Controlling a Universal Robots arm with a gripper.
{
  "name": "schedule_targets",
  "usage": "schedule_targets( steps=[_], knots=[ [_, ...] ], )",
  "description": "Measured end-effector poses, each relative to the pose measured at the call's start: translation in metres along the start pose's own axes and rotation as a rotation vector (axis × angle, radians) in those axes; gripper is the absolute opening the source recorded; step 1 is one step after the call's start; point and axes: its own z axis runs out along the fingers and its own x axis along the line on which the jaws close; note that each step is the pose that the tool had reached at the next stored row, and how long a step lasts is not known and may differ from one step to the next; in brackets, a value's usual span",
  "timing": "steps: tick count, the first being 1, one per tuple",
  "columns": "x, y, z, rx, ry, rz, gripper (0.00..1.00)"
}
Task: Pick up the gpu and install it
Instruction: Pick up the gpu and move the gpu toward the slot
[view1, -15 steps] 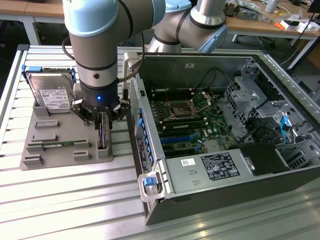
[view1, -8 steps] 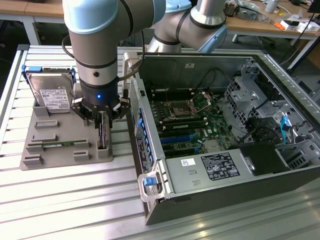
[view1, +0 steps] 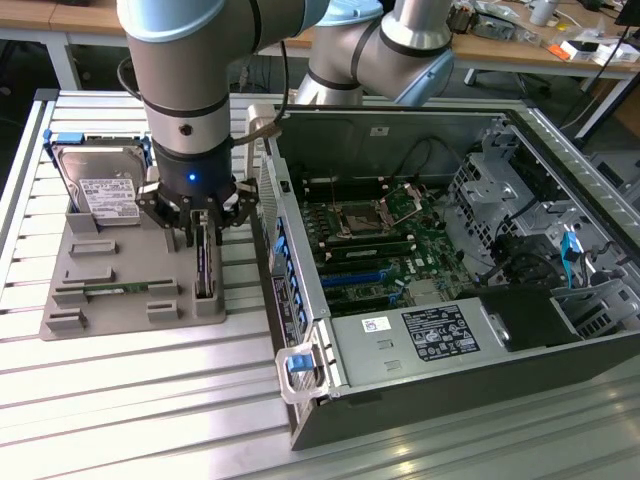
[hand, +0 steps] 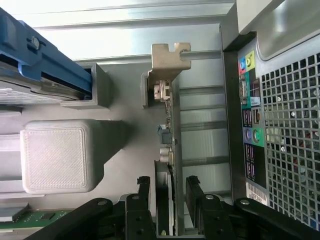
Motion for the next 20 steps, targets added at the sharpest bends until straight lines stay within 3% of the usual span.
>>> schedule_targets(
  steps=[16,20],
  knots=[
    [0.0003,0.0017,-0.0031,0.0,-0.0003,0.0,0.42],
    [0.0005,-0.0021,-0.0034,0.0,-0.0003,0.0,0.42]
  ],
)
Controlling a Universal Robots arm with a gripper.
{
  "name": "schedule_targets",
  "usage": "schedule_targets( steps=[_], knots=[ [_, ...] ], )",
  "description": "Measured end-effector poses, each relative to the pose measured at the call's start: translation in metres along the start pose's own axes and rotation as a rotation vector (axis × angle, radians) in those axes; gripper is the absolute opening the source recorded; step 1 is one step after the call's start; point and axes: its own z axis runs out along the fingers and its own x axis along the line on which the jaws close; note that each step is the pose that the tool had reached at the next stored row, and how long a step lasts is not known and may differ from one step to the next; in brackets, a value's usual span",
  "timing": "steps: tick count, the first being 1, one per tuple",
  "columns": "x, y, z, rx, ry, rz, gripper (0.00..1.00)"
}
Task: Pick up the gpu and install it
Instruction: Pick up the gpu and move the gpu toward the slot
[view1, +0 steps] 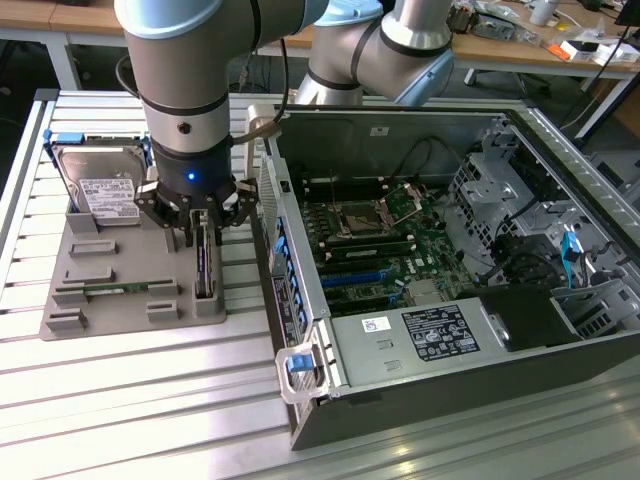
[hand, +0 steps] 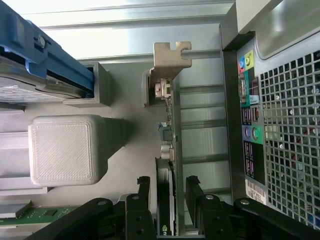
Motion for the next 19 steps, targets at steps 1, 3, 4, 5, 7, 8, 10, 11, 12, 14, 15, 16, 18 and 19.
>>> schedule_targets(
  steps=[1,3,4,5,7,8,10,11,12,14,15,16,18,19],
  knots=[
    [0.0,0.0,-0.0001,-0.0001,-0.0001,0.0,0.42],
    [0.0,-0.0001,-0.0001,0.0,0.0,0.0,0.42],
    [0.0,0.0,-0.0001,0.0001,0.0001,0.0,0.42],
    [0.0,-0.0001,-0.0002,0.0001,0.0001,0.0,0.27],
    [0.0,-0.0001,-0.0002,0.0002,0.0001,0.0,0.27],
    [0.0,0.0,-0.0002,0.0002,0.0001,0.0,0.27],
    [0.0,0.0,-0.0002,0.0002,0.0001,0.0,0.27],
    [0.0,0.0,-0.0001,0.0002,0.0,0.0,0.27],
    [0.0,-0.0001,-0.0001,0.0002,0.0,0.0,0.27],
    [0.0,0.0,-0.001,-0.0005,0.0003,0.0,0.27],
    [0.0,0.0001,-0.0027,-0.0007,0.0001,0.0,0.27],
    [0.0,0.0002,-0.0056,-0.0006,0.0003,0.0,0.27],
    [0.0,0.0005,-0.0115,-0.0008,0.0,0.0,0.27],
    [0.0,0.0005,-0.013,-0.0007,0.0001,0.0,0.27]
  ],
)
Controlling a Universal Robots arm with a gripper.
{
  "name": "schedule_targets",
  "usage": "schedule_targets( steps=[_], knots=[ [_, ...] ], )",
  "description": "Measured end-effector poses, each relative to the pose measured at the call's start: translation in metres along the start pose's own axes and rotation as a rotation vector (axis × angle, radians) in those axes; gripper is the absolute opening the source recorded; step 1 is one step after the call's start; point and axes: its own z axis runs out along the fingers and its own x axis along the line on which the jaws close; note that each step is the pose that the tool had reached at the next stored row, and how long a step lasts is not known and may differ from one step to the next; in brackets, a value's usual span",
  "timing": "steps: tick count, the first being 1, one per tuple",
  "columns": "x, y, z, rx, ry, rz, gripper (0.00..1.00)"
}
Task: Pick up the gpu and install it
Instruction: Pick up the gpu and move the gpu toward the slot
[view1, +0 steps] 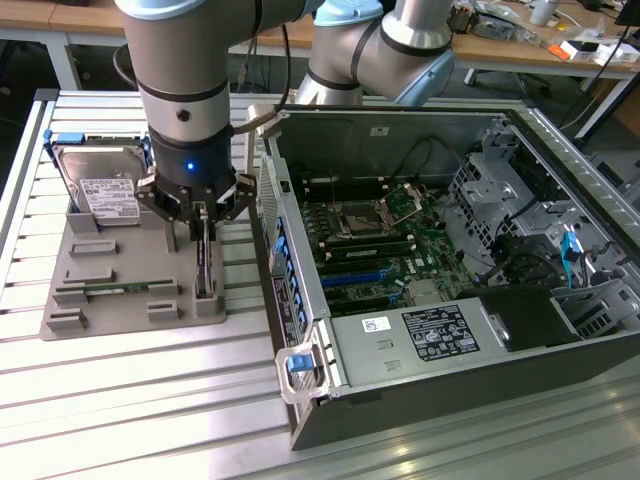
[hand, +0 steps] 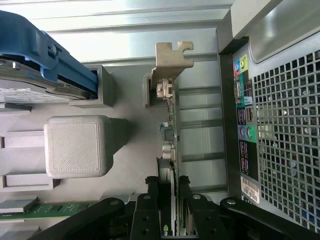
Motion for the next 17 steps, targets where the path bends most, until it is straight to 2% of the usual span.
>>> schedule_targets(
  steps=[9,17],
  knots=[
    [0.0,0.0006,-0.0129,-0.0014,0.0001,0.0,0.27],
    [-0.001,0.0013,-0.0298,-0.0021,0.0002,0.0,0.27]
  ],
)
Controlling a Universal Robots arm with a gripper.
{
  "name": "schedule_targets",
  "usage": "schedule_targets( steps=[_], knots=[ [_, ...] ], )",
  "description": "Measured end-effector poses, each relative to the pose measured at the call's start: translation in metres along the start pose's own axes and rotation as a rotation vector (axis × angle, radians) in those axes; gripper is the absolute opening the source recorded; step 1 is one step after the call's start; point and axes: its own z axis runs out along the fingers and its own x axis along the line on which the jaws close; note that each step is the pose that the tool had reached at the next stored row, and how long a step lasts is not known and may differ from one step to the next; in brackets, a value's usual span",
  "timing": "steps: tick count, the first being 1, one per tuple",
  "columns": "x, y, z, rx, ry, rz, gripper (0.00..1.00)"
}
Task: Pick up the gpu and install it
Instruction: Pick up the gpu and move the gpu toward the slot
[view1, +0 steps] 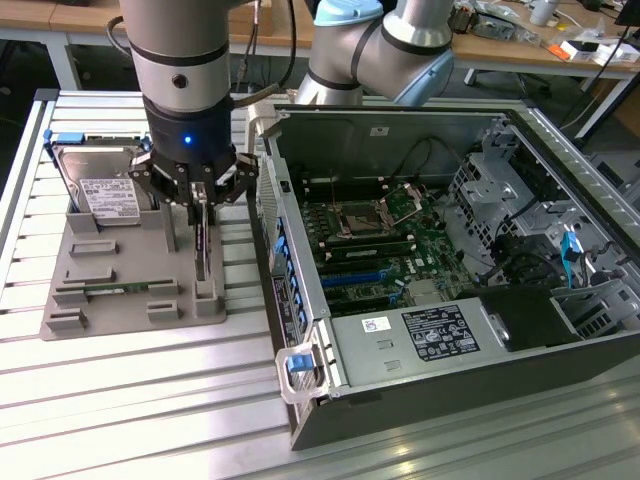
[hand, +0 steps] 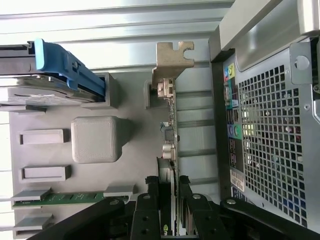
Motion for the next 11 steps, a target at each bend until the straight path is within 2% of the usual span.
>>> schedule_targets(
  steps=[11],
  knots=[
    [-0.001,0.0008,-0.0163,0.0,0.0001,0.0,0.27]
  ],
)
